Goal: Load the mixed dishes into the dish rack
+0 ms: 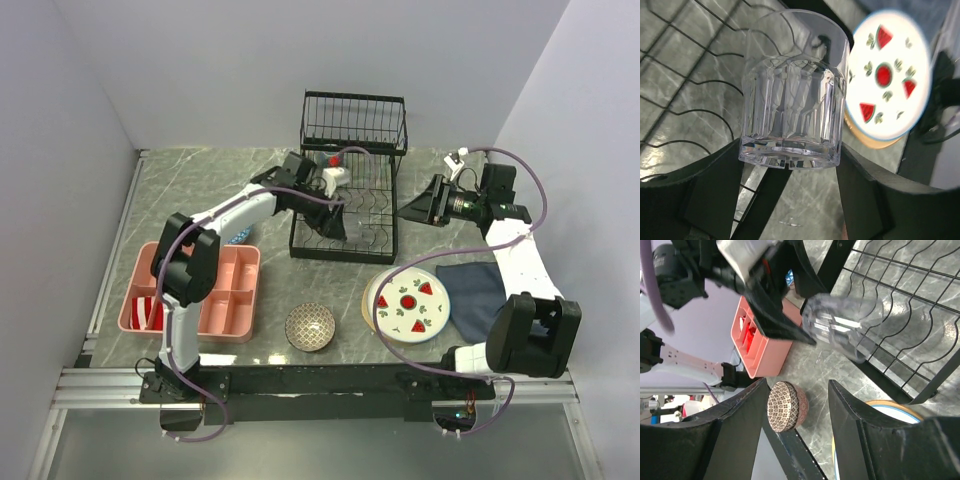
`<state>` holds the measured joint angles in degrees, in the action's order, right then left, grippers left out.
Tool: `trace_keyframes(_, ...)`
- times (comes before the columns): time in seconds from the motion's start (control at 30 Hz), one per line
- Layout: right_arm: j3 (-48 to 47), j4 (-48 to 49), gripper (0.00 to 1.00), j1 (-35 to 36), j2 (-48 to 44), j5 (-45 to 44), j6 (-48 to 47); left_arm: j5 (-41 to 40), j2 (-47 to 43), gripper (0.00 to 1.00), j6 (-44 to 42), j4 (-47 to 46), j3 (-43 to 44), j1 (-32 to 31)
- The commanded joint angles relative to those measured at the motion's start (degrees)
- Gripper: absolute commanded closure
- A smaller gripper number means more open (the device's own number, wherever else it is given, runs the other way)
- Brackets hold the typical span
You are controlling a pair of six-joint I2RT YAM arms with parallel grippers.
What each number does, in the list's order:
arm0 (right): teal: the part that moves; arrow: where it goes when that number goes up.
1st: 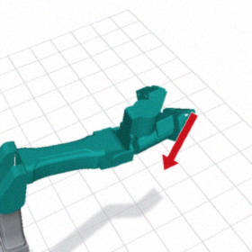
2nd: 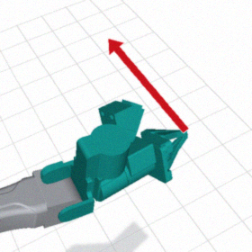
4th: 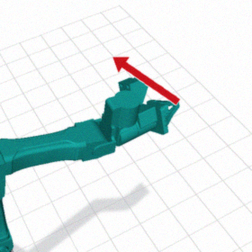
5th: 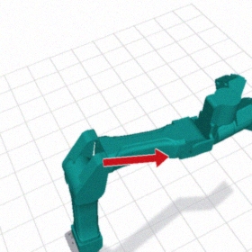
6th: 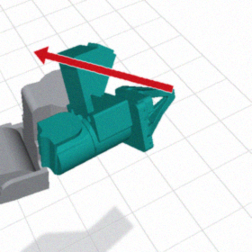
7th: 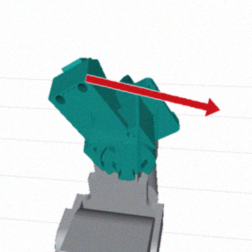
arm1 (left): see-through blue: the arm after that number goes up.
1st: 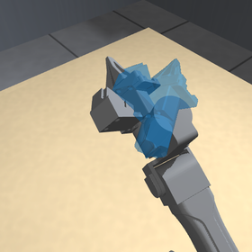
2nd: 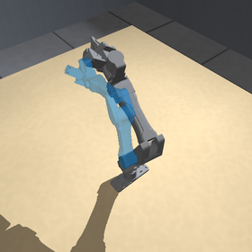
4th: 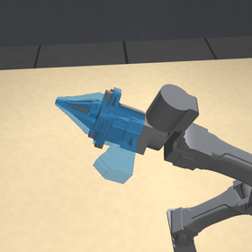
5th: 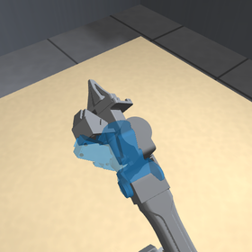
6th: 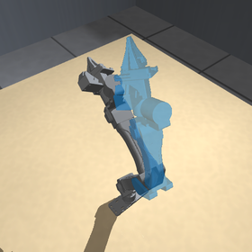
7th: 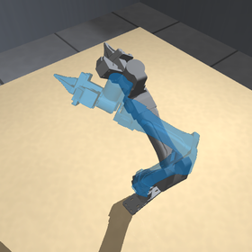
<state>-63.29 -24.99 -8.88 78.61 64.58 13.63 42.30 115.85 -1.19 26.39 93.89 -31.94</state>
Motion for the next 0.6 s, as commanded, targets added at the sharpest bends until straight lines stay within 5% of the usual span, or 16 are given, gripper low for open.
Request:
trace_keyframes(0.0,-1.1,0.8,0.40,-0.1,-1.4,0.8,-1.4,-7.5,-4.6,0.52,-9.5,4.8,2.4,-3.6)
trace_keyframes(0.57,3.8,2.3,0.41,-2.5,-5.2,1.8,-2.3,-30.8,8.6,0.52,-33.6,35.4,34.2,-6.3)
